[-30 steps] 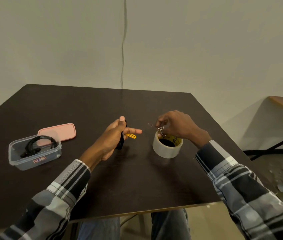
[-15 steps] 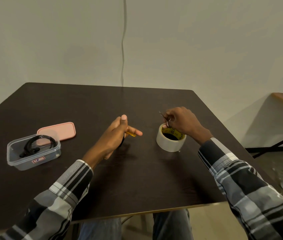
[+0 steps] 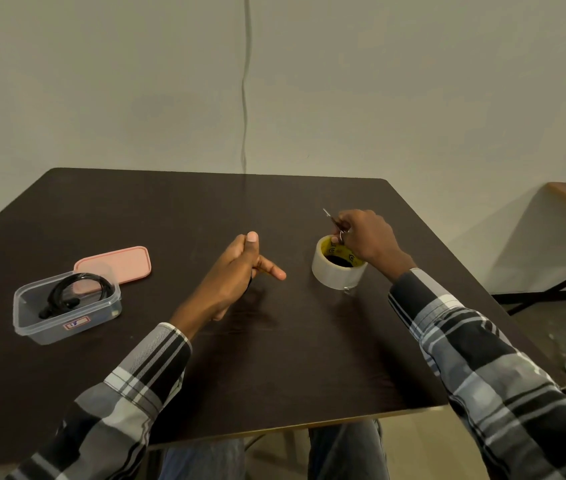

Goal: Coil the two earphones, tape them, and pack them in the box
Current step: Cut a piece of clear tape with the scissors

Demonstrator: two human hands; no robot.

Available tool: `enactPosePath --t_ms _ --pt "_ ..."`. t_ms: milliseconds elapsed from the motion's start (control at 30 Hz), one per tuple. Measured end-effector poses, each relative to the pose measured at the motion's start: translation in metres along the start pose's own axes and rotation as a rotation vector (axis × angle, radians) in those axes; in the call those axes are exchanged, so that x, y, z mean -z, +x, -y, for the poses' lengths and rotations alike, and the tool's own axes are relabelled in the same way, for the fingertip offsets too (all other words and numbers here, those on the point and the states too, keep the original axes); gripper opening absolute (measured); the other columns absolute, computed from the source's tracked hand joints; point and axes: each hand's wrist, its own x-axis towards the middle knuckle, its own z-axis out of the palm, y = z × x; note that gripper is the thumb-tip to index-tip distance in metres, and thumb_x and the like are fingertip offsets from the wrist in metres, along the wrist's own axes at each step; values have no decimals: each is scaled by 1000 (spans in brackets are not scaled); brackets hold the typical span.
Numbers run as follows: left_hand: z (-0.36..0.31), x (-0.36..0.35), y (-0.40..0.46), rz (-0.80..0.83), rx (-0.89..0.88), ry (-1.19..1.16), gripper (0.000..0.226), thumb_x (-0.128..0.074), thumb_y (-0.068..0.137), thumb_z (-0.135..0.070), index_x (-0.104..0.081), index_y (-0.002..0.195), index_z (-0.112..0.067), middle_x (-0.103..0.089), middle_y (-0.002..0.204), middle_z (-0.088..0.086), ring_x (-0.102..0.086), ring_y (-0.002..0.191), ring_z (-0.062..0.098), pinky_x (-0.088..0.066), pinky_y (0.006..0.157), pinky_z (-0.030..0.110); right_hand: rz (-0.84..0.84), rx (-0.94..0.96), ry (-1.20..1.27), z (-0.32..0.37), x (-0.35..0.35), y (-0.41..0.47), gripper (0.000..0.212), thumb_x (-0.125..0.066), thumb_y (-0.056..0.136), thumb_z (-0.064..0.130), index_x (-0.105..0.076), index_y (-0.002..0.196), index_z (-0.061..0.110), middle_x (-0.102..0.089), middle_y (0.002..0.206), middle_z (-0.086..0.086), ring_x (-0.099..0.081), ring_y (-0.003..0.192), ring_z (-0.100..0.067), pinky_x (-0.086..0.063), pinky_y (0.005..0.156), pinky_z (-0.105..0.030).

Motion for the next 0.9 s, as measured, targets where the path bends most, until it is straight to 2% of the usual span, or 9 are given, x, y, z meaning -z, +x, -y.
enactPosePath --t_ms 100,267,400,467,600,667,767,833,900 --pt "2 1 1 3 1 11 44 -20 104 -49 -41 99 -10 -77 87 5 -64 106 24 -39 108 46 -2 -24 45 5 -2 4 13 -68 93 23 -70 100 12 -68 101 -5 -60 88 -20 -44 72 -30" --pt "2 6 1 -15 9 17 43 -19 103 -49 -39 95 -12 -76 85 5 -61 106 36 -42 104 43 35 -72 102 17 -4 12 22 -75 88 21 -71 104 7 -70 106 -11 -65 95 -25 -51 78 -33" --pt "2 4 -2 -73 36 8 37 -22 104 -47 -42 92 -19 -67 65 4 -70 98 19 -39 108 45 78 -126 134 20 -2 12 19 -75 87 17 -74 100 4 -71 96 -12 -59 73 -13 -43 60 -19" --pt "1 2 -3 -89 45 -13 34 -24 103 -47 -42 91 -21 -56 58 2 -73 92 17 -38 108 43 105 -135 145 19 -1 9 16 -75 85 17 -75 94 4 -71 89 -11 -57 64 -9 -40 53 -17" --pt "-1 0 -5 -92 18 12 34 -30 102 -48 -43 95 -18 -45 54 0 -75 81 17 -40 89 30 -2 -108 151 20 7 -5 22 -79 84 29 -72 93 10 -67 84 -2 -58 70 -12 -44 58 -23" --pt "-1 1 -5 -103 18 34 38 -37 101 -47 -42 98 -10 -44 56 0 -75 78 18 -45 87 34 -17 -25 232 20 15 -15 25 -82 79 36 -71 85 14 -68 78 2 -63 73 -16 -52 61 -30" --pt "-2 4 -4 -105 33 23 30 -49 99 -41 -36 92 -14 -45 59 -2 -75 81 19 -49 94 43 145 95 330 26 22 -30 21 -85 74 38 -72 82 23 -73 83 6 -69 83 -15 -58 79 -42" --pt "-2 7 -3 -98 34 12 28 -57 96 -33 -34 88 -20 -48 65 4 -74 85 20 -51 95 44 240 140 259 32 20 -35 23 -86 72 40 -73 86 26 -73 90 11 -66 90 -9 -55 83 -39" --pt "-3 8 -2 -112 14 78 31 -63 93 -30 -34 88 -23 -55 77 10 -71 85 16 -52 94 41 259 164 146 35 15 -40 24 -85 72 41 -74 90 28 -72 96 12 -64 91 -8 -54 80 -35"
